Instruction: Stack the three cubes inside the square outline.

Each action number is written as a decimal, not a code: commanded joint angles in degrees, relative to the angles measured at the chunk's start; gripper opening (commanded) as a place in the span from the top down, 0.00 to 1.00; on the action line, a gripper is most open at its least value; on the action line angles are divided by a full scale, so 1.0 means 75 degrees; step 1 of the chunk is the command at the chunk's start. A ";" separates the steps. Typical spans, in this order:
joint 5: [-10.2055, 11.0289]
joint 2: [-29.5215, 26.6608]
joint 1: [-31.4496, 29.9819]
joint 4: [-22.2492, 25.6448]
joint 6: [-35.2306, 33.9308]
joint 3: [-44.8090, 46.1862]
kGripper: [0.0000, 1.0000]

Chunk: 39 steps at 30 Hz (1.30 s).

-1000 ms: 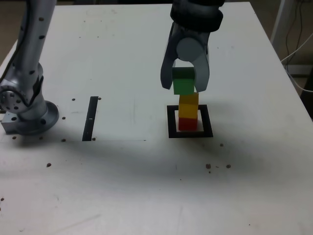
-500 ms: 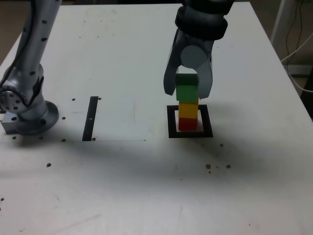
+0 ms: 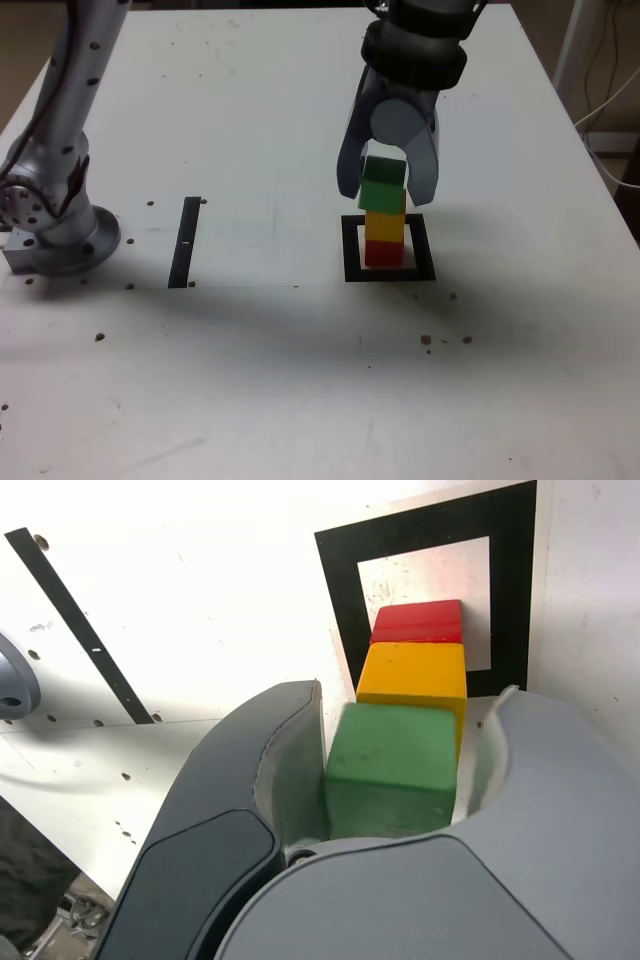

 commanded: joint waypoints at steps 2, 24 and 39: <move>0.0017 0.0036 0.0018 0.0041 0.0029 -0.0001 0.01; 0.0743 -0.1427 0.0061 0.0154 0.0011 0.0445 0.01; 0.1239 -0.3084 0.0196 -0.0172 -0.0445 0.2979 0.01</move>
